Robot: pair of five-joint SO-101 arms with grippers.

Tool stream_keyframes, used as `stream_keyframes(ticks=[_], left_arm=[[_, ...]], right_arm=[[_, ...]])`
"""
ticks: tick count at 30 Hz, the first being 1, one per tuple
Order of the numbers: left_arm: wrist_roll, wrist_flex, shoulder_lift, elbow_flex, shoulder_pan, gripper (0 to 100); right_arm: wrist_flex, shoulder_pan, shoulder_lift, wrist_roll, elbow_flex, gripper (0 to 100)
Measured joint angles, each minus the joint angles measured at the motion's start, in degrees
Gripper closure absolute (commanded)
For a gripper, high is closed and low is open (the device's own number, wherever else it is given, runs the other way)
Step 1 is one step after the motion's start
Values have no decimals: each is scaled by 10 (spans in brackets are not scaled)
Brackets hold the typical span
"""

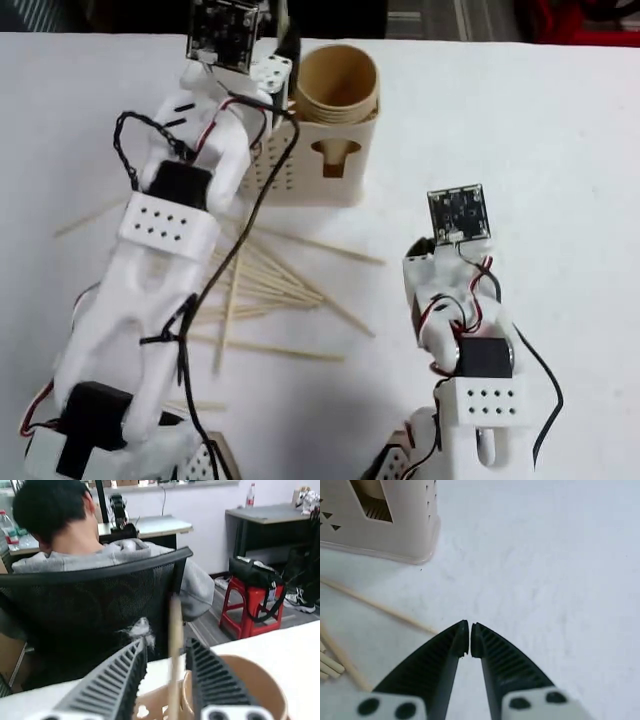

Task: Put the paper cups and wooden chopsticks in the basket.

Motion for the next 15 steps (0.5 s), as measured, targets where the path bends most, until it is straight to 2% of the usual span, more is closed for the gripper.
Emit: stream_keyframes(ticks=[7, 12, 15], left_arm=[[0, 95, -33, -14, -4, 839], [-2, 203, -112, -15, -11, 839], [-34, 276, -156, -15, -9, 838]], right_arm=[[0, 0, 0, 0, 0, 978], [-4, 0, -1, 0, 7, 978], [-21, 0, -1, 0, 18, 978]])
